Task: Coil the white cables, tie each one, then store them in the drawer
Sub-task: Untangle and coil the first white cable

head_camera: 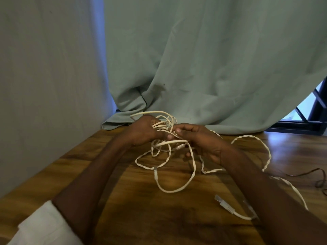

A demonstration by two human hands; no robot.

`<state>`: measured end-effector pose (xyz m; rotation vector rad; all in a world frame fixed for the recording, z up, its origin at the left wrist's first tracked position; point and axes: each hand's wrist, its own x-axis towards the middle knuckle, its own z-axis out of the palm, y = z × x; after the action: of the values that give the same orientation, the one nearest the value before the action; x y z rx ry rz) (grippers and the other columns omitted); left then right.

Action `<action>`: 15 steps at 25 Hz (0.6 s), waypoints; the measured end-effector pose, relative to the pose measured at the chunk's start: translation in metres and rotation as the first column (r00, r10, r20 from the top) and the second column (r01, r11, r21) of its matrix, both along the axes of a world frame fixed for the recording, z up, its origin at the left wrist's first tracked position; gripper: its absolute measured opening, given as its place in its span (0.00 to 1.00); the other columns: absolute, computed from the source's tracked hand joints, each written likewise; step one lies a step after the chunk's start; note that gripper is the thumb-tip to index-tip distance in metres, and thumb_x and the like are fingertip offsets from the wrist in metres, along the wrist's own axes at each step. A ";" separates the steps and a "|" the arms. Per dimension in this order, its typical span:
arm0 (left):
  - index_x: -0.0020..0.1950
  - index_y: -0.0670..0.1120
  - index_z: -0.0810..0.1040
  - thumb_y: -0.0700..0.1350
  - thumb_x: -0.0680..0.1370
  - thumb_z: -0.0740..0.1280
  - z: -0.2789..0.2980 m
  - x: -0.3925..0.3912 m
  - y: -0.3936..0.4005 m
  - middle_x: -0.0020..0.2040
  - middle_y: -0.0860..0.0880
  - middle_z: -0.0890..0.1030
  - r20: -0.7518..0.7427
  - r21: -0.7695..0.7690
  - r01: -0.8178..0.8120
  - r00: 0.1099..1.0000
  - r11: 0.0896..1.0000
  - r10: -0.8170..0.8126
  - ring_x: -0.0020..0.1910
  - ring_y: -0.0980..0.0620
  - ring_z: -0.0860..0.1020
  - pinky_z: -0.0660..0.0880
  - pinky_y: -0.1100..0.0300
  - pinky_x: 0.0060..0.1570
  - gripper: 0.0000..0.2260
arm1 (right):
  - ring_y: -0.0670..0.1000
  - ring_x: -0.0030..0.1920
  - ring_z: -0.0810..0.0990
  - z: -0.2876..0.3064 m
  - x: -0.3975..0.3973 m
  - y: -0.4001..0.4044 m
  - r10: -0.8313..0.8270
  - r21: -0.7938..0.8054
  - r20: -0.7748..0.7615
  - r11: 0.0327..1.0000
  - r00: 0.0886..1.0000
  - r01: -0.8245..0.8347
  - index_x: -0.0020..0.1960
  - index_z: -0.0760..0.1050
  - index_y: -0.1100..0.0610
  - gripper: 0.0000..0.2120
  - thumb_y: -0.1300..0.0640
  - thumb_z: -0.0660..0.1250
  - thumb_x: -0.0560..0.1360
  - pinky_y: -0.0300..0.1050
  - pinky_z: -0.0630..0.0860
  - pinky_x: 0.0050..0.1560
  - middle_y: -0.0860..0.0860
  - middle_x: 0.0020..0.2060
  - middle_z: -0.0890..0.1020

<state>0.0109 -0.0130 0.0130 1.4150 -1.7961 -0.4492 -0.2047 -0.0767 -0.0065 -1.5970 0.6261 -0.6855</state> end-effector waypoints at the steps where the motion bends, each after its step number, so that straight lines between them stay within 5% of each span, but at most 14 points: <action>1: 0.46 0.51 0.87 0.49 0.70 0.83 0.000 -0.002 0.001 0.42 0.51 0.88 0.010 0.000 0.005 1.000 1.000 -0.005 0.44 0.56 0.86 0.82 0.51 0.49 0.09 | 0.53 0.42 0.84 0.001 0.000 0.000 -0.020 -0.012 0.007 1.000 1.000 0.020 0.61 0.84 0.54 0.11 0.55 0.72 0.79 0.45 0.79 0.38 0.58 0.49 0.87; 3: 0.52 0.52 0.87 0.51 0.69 0.83 0.000 -0.005 0.003 0.48 0.51 0.88 0.051 0.004 0.031 0.998 1.000 -0.031 0.50 0.54 0.86 0.82 0.48 0.55 0.14 | 0.51 0.36 0.78 0.000 0.000 -0.002 -0.084 -0.078 0.022 0.993 0.996 0.086 0.55 0.86 0.56 0.07 0.57 0.74 0.78 0.43 0.74 0.35 0.58 0.43 0.85; 6: 0.40 0.54 0.87 0.50 0.71 0.82 0.006 -0.005 0.006 0.38 0.52 0.87 0.056 0.009 0.026 0.998 1.000 -0.026 0.38 0.57 0.84 0.80 0.59 0.44 0.05 | 0.51 0.33 0.74 0.002 0.001 -0.008 -0.266 -0.059 0.134 0.959 0.955 0.276 0.50 0.85 0.58 0.04 0.60 0.72 0.79 0.43 0.70 0.34 0.55 0.36 0.81; 10: 0.31 0.52 0.83 0.45 0.72 0.81 0.010 0.004 0.015 0.30 0.52 0.81 -0.079 0.049 0.093 0.993 0.994 -0.089 0.28 0.59 0.74 0.69 0.65 0.30 0.12 | 0.47 0.26 0.78 0.001 -0.015 -0.034 -0.657 0.255 0.247 0.753 0.712 0.607 0.48 0.78 0.59 0.04 0.63 0.67 0.81 0.39 0.71 0.24 0.53 0.35 0.78; 13: 0.34 0.48 0.85 0.46 0.70 0.82 0.009 0.014 0.020 0.31 0.49 0.80 -0.020 0.163 0.134 0.991 0.978 -0.132 0.28 0.56 0.72 0.66 0.64 0.29 0.08 | 0.50 0.39 0.85 0.000 -0.039 -0.046 -0.759 0.463 0.313 0.647 0.571 0.606 0.59 0.77 0.64 0.08 0.66 0.64 0.81 0.44 0.85 0.40 0.57 0.47 0.82; 15: 0.36 0.48 0.87 0.50 0.68 0.81 0.008 0.018 0.019 0.31 0.48 0.80 0.035 0.215 0.102 0.993 0.971 -0.112 0.29 0.54 0.72 0.67 0.62 0.30 0.08 | 0.57 0.41 0.86 0.002 -0.045 -0.047 -0.813 0.557 0.342 0.580 0.472 0.594 0.52 0.77 0.69 0.04 0.70 0.65 0.78 0.51 0.85 0.46 0.63 0.48 0.83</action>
<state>0.0285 0.0064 0.0206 1.4882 -1.9142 -0.6877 -0.2499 -0.1236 -0.0040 -0.6190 0.9130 -1.5281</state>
